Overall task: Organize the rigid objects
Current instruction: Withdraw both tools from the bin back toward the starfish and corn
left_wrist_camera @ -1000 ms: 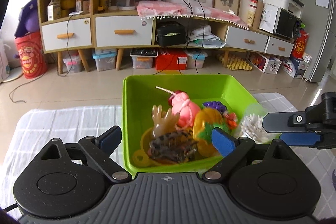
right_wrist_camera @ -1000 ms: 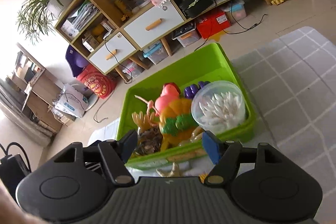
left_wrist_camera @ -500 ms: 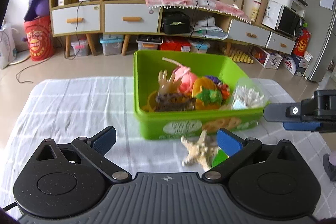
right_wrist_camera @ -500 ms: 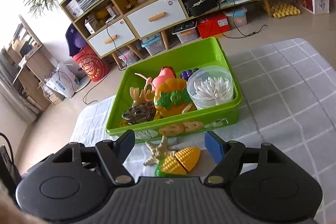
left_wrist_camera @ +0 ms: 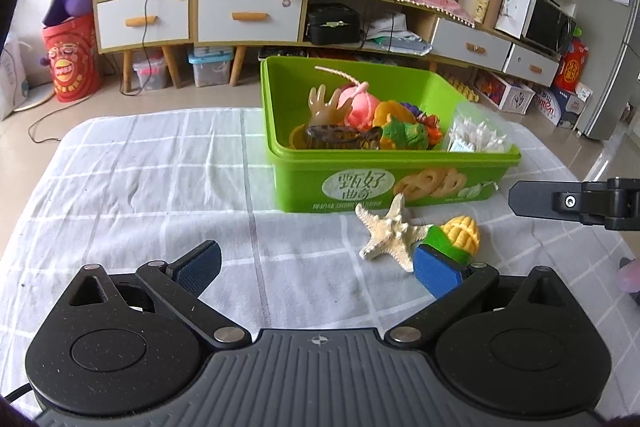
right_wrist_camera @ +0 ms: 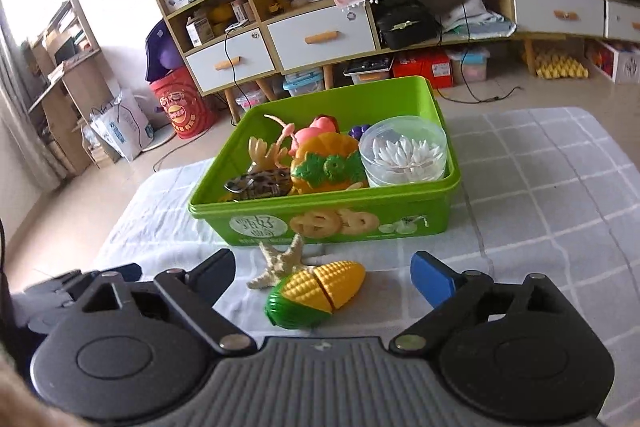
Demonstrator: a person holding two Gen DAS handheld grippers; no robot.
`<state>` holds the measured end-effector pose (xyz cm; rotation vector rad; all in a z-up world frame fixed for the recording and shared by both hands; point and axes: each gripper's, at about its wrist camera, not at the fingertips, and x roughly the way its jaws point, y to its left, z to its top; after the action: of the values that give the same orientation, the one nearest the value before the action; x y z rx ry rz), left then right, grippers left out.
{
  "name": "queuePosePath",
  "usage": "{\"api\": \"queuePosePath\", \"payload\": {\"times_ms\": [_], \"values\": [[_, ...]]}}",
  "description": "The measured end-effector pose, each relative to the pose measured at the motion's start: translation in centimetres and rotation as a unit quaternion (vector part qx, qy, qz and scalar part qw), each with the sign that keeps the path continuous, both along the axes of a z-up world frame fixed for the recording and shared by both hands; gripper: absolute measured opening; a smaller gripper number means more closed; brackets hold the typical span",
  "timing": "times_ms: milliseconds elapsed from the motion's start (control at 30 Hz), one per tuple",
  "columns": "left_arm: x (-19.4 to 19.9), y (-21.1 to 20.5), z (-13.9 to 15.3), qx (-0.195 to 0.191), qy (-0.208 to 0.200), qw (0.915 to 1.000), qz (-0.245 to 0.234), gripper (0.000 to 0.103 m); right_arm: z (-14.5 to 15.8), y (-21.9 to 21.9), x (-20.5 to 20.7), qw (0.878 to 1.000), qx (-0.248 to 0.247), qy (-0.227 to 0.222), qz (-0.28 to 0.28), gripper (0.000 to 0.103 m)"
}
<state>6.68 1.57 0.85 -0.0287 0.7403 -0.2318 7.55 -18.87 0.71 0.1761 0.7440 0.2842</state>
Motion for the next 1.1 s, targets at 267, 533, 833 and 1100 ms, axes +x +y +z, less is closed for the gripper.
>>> {"api": "queuePosePath", "payload": {"times_ms": [267, 533, 833, 1100], "values": [[0.3, 0.2, -1.3, 0.013, 0.021, 0.9997, -0.001, 0.101, -2.3, 0.9, 1.1, 0.999, -0.030, 0.029, 0.000, 0.085], [0.2, 0.3, -1.9, 0.020, 0.031, 0.9993, -0.003, 0.101, -4.5, 2.4, 2.8, 0.997, -0.044, 0.067, -0.019, 0.085], [0.3, -0.6, -2.4, 0.032, 0.031, 0.9989, -0.013, 0.101, -4.7, 2.2, 3.0, 0.997, -0.045, 0.067, -0.011, 0.085], [0.4, -2.1, -3.2, 0.042, 0.022, 0.9984, -0.031, 0.101, -4.5, -0.7, 2.3, 0.994, -0.065, 0.082, -0.024, 0.084]]}}
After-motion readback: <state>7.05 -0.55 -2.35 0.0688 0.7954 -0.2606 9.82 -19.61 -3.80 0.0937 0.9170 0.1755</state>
